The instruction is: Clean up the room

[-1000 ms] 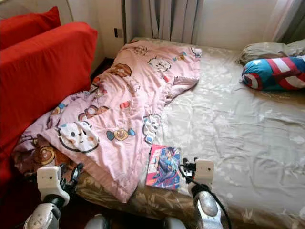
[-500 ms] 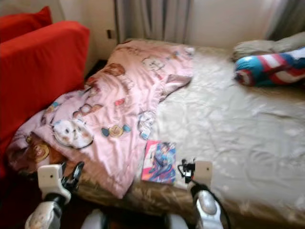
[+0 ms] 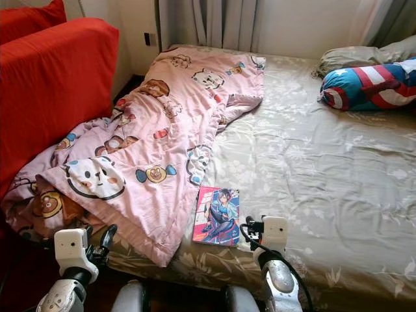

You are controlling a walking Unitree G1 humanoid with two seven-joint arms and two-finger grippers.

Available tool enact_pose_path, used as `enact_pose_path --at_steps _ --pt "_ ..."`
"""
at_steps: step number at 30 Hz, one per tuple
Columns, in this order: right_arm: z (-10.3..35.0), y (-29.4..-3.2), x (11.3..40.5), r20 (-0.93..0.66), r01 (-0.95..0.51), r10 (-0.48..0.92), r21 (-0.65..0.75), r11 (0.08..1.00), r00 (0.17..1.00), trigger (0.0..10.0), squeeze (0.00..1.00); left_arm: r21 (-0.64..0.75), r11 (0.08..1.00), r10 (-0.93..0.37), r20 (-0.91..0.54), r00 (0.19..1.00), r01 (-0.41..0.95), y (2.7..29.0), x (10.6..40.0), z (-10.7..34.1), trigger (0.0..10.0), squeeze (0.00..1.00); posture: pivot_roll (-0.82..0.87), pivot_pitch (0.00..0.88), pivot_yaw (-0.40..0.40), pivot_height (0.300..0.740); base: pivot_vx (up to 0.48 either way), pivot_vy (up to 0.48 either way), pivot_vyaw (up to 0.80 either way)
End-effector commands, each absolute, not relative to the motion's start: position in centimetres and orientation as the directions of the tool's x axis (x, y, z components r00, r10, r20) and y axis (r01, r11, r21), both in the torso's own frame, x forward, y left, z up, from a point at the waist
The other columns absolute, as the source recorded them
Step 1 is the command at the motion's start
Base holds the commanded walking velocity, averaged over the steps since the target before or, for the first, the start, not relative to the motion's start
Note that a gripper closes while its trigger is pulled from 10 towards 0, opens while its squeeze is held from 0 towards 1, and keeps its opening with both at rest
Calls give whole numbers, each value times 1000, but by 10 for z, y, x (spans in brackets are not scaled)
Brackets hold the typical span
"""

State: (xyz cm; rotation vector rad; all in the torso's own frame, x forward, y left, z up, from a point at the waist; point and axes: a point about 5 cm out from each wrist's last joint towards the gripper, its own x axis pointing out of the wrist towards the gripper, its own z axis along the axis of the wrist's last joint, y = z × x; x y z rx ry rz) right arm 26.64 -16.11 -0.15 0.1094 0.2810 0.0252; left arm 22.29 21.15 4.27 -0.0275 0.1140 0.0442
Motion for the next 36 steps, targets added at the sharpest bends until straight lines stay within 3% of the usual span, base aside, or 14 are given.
enact_pose_path --at_steps 1,36 --pt "-3 -160 266 -283 -10 41 110 994 958 10000 0 -28 999 30 -125 992 -34 210 221 42 10000 0 48 88 -41 617 0 0 0" --pt "-3 -151 265 -280 -62 93 117 991 955 10000 0 -35 999 32 -112 993 -36 209 224 46 10000 0 54 118 -44 617 0 0 0"
